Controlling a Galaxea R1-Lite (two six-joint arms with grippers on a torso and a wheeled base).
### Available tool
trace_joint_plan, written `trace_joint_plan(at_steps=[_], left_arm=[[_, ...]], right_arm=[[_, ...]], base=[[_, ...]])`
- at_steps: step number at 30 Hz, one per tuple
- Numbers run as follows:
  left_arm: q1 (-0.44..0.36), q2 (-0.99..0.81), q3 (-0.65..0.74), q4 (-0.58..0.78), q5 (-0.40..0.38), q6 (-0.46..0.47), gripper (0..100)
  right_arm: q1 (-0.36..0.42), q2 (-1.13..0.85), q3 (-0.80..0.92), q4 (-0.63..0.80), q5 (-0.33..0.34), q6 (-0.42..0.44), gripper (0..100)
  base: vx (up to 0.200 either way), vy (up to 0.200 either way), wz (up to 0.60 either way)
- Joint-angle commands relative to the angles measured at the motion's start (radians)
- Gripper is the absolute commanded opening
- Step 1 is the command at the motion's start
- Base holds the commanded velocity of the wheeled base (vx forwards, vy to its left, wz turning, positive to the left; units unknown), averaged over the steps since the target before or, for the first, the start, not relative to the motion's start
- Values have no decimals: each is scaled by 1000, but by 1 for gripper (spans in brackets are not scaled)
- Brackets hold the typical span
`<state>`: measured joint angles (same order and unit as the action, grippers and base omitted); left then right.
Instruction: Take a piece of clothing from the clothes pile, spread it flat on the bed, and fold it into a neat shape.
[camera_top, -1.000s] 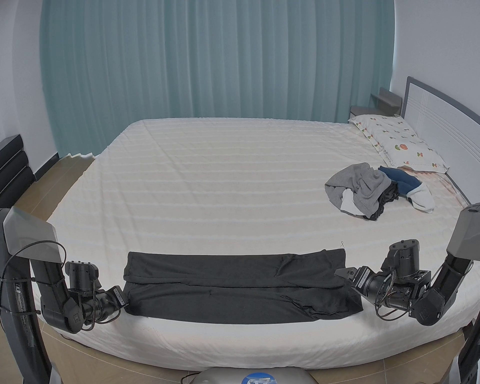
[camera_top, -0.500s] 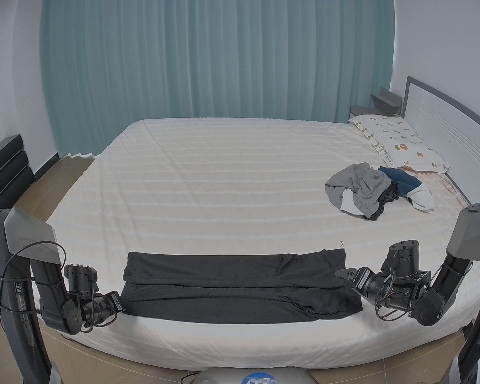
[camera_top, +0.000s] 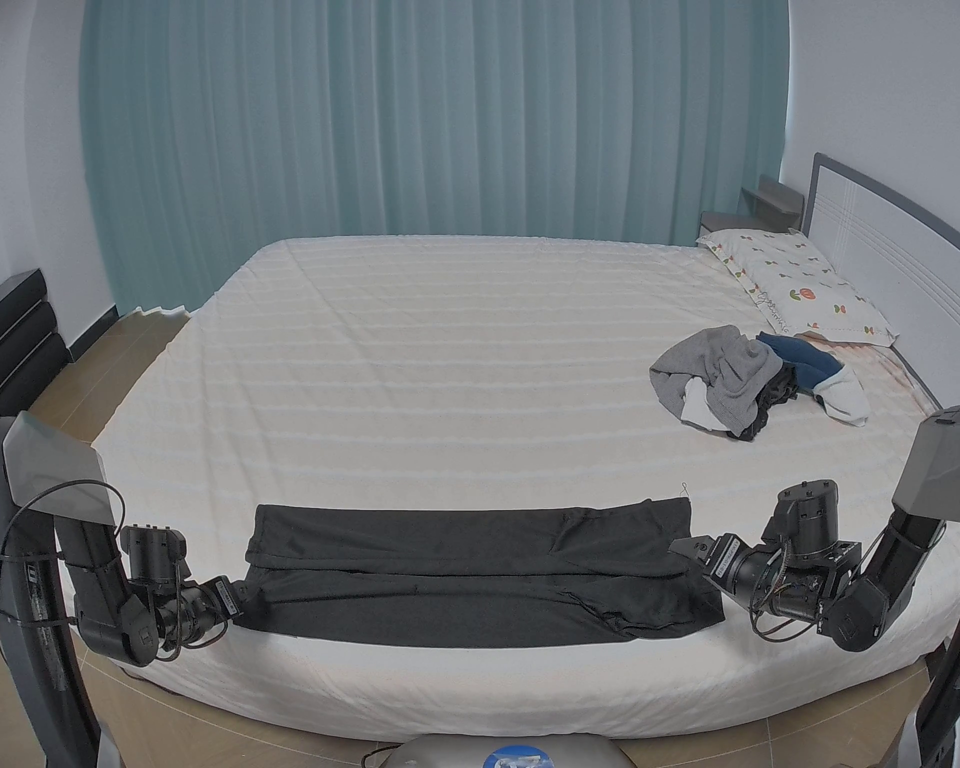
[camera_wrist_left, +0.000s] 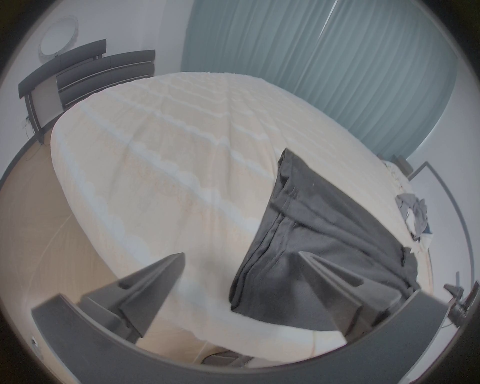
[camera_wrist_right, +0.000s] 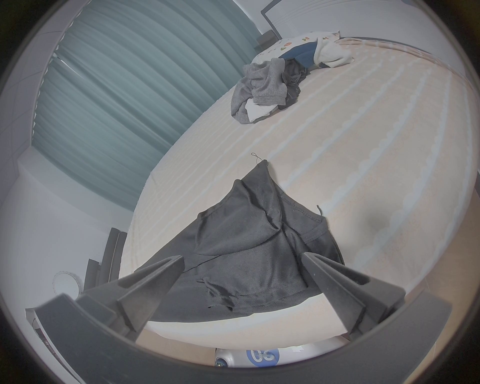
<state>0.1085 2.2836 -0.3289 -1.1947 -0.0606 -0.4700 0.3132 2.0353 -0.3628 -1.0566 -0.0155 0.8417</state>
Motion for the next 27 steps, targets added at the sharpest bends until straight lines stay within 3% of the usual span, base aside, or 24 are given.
trace_joint_plan(at_steps=[1, 4, 12, 15, 21, 27], left_arm=[[7, -56, -36, 0, -30, -64, 100], [-3, -75, -85, 3, -65, -176, 100], [-58, -21, -183, 26, -67, -188, 100], [-86, 11, -216, 32, -65, -142, 100], [-109, 57, -214, 66, -21, 36, 100], [-109, 73, -225, 60, 39, 51, 100]], right_arm=[[4, 2, -1, -2, 2, -1, 100], [15, 3, -4, -2, 2, -1, 100], [30, 6, -5, -3, 11, 2, 100], [30, 14, -5, -3, 12, 4, 100], [43, 20, 1, -3, 11, 7, 100], [60, 17, 7, -33, 5, 5, 100]], base=[[0, 0, 0], [0, 0, 0], [0, 0, 0], [0, 0, 0], [0, 0, 0], [0, 0, 0]])
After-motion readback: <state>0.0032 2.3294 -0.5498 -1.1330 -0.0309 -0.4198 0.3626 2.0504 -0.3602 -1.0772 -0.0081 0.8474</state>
